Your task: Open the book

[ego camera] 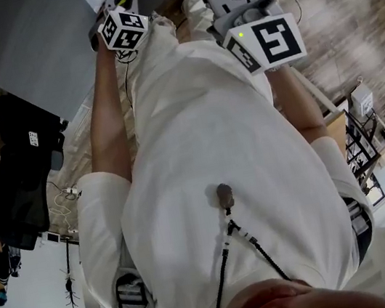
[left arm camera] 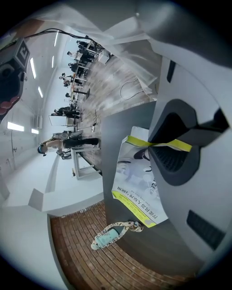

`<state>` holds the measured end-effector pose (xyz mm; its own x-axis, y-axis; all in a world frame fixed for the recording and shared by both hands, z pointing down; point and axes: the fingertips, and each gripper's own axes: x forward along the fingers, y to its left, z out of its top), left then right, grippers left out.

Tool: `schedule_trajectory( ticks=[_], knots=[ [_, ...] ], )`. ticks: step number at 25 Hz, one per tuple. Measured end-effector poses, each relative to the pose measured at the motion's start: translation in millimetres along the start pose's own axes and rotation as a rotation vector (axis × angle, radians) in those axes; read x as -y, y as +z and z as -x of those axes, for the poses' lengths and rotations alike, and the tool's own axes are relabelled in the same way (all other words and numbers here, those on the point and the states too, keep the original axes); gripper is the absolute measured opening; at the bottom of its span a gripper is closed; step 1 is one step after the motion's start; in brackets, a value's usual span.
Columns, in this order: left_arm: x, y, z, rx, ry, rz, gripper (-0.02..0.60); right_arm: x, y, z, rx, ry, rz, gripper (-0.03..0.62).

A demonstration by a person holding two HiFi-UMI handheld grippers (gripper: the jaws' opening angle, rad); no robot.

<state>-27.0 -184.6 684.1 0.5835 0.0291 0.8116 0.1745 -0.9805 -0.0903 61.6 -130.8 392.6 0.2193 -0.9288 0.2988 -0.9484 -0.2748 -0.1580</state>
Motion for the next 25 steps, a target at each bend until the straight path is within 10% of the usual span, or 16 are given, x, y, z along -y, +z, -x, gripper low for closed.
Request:
schedule_trajectory(
  ticks=[25],
  knots=[
    [-27.3, -18.5, 64.1, 0.132, 0.227, 0.219, 0.026, -64.5, 3.7, -26.3, 0.013, 0.22, 0.056, 0.037]
  ],
)
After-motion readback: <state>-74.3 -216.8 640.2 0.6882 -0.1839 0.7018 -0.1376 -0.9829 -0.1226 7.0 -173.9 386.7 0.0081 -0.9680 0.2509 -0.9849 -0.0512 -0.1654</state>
